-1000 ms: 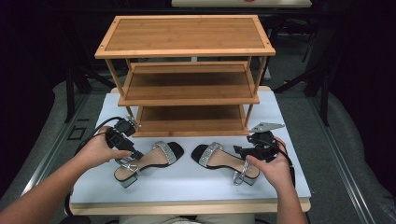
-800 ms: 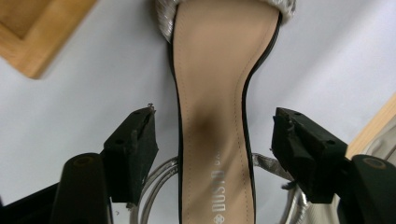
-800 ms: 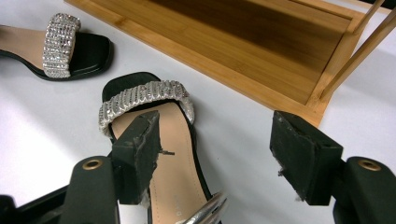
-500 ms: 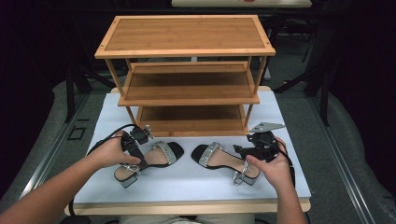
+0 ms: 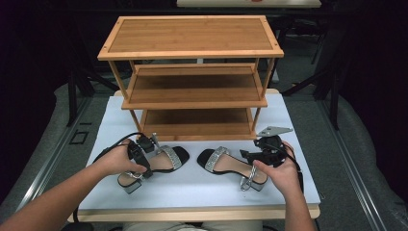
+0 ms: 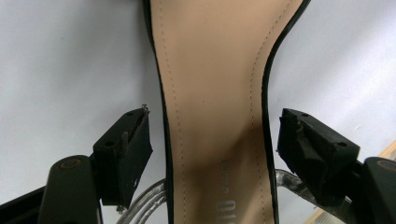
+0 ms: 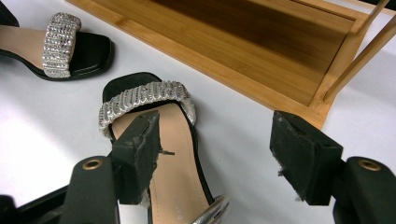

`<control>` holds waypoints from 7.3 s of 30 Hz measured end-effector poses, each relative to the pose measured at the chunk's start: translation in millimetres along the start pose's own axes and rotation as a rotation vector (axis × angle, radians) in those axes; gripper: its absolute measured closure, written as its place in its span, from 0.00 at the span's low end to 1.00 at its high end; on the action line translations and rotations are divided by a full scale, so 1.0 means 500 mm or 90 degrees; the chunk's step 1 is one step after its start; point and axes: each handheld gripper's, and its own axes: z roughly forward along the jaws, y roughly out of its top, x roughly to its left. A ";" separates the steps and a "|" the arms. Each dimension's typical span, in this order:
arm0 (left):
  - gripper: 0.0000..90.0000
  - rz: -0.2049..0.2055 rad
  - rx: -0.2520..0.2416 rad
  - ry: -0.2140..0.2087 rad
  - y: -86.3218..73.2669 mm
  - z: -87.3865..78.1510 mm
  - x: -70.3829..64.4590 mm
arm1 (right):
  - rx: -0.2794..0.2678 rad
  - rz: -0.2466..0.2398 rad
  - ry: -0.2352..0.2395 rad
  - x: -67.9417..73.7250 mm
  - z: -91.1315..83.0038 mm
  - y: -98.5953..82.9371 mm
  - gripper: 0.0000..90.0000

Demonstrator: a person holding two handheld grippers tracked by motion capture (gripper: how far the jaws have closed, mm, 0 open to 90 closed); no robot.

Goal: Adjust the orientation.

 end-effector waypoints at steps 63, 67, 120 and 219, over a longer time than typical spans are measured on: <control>0.49 -0.148 -0.076 0.008 0.009 -0.081 0.081 | 0.010 0.007 -0.001 -0.004 0.016 -0.006 0.37; 0.49 -0.174 -0.076 0.016 0.021 -0.073 0.096 | 0.010 0.007 -0.001 -0.005 0.016 -0.006 0.37; 0.35 -0.109 -0.221 0.009 -0.155 -0.077 0.057 | 0.008 0.006 -0.005 -0.002 0.008 -0.003 0.37; 0.40 -0.178 -0.401 -0.068 -0.114 -0.092 0.052 | 0.111 -0.077 0.021 0.023 0.043 0.029 0.37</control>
